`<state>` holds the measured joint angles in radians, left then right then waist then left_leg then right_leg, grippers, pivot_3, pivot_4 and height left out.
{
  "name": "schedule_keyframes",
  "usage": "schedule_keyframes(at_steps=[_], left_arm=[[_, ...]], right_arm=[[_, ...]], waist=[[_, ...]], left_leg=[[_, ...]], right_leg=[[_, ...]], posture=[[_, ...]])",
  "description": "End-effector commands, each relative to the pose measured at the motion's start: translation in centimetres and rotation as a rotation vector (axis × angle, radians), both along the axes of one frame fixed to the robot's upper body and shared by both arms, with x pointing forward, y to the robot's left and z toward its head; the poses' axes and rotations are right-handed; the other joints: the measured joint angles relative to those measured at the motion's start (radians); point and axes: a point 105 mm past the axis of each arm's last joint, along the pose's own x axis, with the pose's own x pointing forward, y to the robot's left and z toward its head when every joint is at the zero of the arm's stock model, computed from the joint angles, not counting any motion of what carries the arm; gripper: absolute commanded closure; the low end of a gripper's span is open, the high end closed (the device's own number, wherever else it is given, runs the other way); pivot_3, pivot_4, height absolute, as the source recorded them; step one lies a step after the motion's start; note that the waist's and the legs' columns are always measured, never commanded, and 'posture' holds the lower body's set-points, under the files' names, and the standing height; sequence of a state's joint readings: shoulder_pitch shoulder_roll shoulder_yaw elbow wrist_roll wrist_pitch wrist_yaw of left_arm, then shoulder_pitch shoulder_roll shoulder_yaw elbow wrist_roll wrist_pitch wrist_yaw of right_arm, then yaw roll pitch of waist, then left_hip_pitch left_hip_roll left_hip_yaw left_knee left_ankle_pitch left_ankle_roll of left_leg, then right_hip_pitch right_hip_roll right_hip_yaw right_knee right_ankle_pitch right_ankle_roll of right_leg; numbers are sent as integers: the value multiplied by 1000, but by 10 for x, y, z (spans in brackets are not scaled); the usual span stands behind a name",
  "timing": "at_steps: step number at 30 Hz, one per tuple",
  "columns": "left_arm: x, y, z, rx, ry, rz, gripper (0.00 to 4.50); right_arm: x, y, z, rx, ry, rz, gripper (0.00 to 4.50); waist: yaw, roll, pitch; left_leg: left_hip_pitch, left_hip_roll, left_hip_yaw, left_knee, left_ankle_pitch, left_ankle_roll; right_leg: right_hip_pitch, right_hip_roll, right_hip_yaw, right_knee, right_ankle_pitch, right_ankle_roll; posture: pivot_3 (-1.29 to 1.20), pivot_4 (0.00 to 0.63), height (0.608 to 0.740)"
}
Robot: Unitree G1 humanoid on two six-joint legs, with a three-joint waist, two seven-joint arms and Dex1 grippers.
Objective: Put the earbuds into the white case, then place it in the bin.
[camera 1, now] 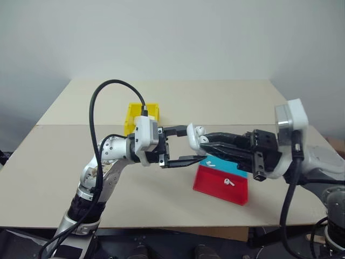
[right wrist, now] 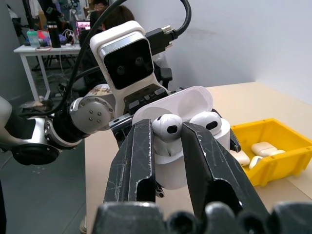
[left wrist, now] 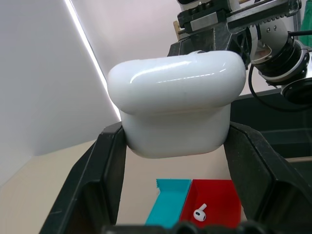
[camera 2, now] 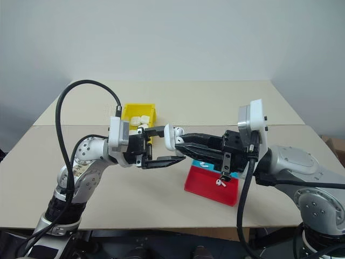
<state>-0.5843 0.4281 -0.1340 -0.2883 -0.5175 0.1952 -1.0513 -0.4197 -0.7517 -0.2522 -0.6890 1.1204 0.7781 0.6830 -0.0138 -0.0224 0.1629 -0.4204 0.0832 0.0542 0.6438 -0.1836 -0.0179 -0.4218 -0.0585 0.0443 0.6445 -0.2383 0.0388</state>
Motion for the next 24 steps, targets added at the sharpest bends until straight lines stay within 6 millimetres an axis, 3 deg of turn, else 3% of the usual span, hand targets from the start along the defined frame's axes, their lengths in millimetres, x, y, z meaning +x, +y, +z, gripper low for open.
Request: schedule_keyframes(at_steps=[1, 3, 10, 14, 17, 24], left_arm=[[-4, 4, 11, -30, -51, -1, 1757], [-3, 4, 10, -28, -50, 3, 1757], [0, 6, 8, -13, -46, 8, 1757], [1, 5, 3, 32, -24, -18, 1757], [3, 1, -1, 77, 8, -52, 1757], [9, -12, -7, 171, 25, -103, 1757]], right_arm=[[-6, 2, 3, -28, -93, -13, 2529], [-6, 1, 0, -43, -95, -19, 1916], [-5, -18, 6, -51, -147, -48, 1916], [-2, -29, 29, -56, -218, -30, 1916], [3, -24, 48, -97, -268, 59, 1916], [20, 4, 62, -264, -235, 246, 4206]], waist=[[1, 0, 0], [1, 0, 0], [1, 0, 0], [-2, 0, 0], [-6, 0, 0], [-3, 0, 0]], left_leg=[[0, 0, 0, 0, 0, 0], [0, 0, 0, 0, 0, 0], [0, 0, 0, 0, 0, 0], [0, 0, 0, 0, 0, 0], [1, 0, 0, 0, 0, 0], [-1, 0, 1, -1, 0, 0]], right_leg=[[0, 0, 0, 0, 0, 0], [0, 0, 0, 0, 0, 0], [0, 0, 0, 0, 0, 0], [0, 0, 0, -1, 0, 0], [0, 0, 0, 0, 0, 0], [-3, 0, 1, -1, 1, -2]], posture=[[0, 150, 740], [0, 150, 740], [0, 150, 740], [0, 150, 740], [0, 150, 740], [0, 150, 740]])
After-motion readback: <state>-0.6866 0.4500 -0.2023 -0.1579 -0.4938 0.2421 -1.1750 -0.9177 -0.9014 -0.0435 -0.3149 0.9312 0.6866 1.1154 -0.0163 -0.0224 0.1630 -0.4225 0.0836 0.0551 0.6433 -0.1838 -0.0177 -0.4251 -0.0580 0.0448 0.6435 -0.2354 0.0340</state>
